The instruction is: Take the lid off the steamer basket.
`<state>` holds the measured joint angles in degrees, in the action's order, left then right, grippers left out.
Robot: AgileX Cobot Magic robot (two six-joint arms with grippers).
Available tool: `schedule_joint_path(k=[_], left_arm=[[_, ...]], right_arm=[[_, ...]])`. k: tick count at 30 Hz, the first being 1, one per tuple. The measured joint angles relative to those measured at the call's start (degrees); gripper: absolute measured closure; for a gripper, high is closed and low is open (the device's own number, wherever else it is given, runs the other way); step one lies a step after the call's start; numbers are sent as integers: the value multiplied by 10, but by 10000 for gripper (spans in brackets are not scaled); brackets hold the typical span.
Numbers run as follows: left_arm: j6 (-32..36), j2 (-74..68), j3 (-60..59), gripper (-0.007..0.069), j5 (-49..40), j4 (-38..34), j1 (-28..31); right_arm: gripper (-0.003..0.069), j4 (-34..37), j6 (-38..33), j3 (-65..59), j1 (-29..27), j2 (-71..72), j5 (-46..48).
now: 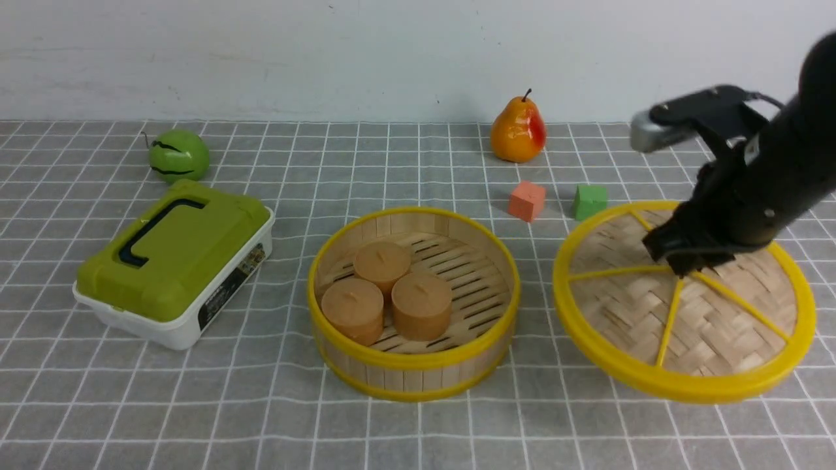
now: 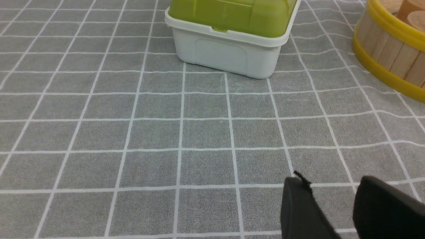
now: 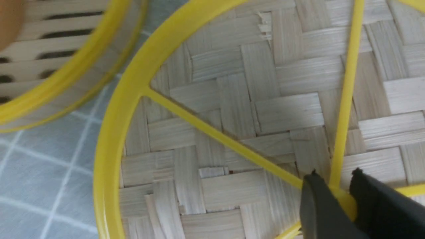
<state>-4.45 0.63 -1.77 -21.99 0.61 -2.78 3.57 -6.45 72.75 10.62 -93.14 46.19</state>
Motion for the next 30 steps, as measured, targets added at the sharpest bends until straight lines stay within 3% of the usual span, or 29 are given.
schedule_joint_path(k=[6, 15, 21, 23, 26, 30], left_arm=[[0, 0, 0, 386, 0, 0, 0], [0, 0, 0, 386, 0, 0, 0], [0, 0, 0, 386, 0, 0, 0], [0, 0, 0, 386, 0, 0, 0], [0, 0, 0, 386, 0, 0, 0], [0, 0, 0, 386, 0, 0, 0]], right_arm=[[573, 5, 0, -18, -49, -61, -93], [552, 10, 0, -18, -55, -133, -157], [302, 36, 0, -18, -55, -119, -147], [249, 48, -1, -18, -55, -98, -138], [202, 65, -19, -18, -55, -45, -120], [231, 85, -51, -18, -55, 48, -93]])
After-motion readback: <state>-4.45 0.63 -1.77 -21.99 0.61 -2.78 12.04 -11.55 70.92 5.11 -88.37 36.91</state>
